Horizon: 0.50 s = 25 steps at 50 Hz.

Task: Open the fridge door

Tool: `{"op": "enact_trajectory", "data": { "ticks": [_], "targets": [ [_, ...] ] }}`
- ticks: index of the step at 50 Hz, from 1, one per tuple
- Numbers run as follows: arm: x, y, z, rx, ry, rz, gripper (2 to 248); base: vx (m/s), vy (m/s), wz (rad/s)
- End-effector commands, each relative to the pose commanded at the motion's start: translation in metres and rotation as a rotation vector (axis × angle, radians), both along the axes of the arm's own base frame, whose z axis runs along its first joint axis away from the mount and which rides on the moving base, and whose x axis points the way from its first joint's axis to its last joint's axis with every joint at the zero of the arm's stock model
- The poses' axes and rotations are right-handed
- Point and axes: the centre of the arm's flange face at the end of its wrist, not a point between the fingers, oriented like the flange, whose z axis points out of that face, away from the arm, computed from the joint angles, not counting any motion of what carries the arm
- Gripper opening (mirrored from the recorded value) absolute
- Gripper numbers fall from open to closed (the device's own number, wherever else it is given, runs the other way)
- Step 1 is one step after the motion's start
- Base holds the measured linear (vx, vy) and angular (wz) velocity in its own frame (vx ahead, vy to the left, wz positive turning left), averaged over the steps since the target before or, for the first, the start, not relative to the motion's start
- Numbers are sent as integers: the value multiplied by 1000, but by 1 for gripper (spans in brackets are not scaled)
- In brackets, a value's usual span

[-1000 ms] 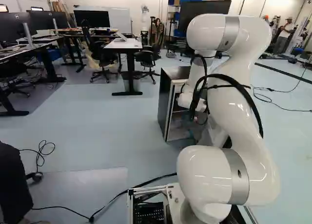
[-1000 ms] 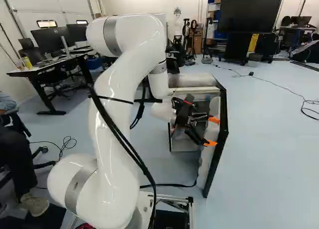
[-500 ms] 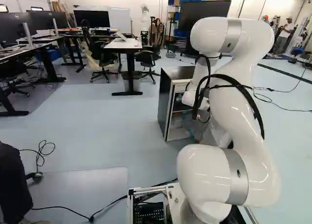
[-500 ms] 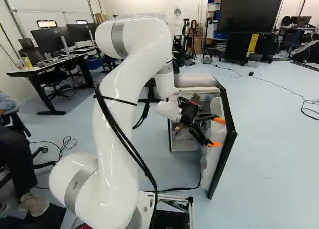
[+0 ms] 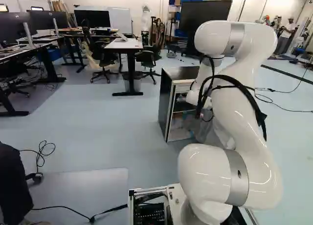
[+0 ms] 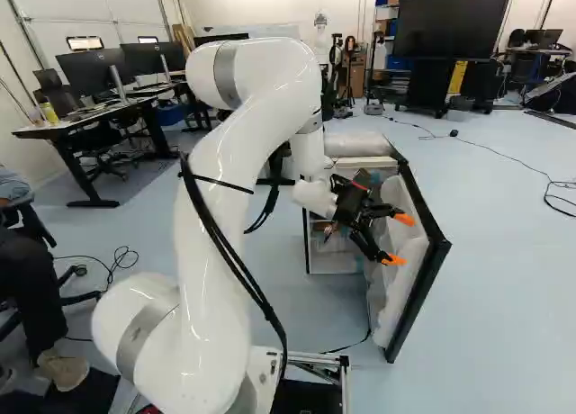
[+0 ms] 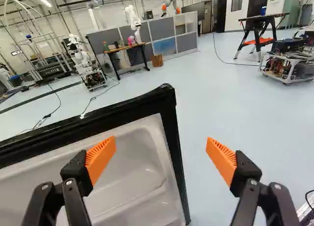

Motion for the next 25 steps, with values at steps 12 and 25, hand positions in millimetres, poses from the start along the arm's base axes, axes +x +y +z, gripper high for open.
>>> {"op": "enact_trajectory", "data": {
  "ticks": [12, 25],
  "targets": [
    [-13, 2, 0, 7, 18, -4, 247, 0, 0, 0],
    [-38, 21, -1, 23, 64, 15, 247, 0, 0, 0]
  ]
}}
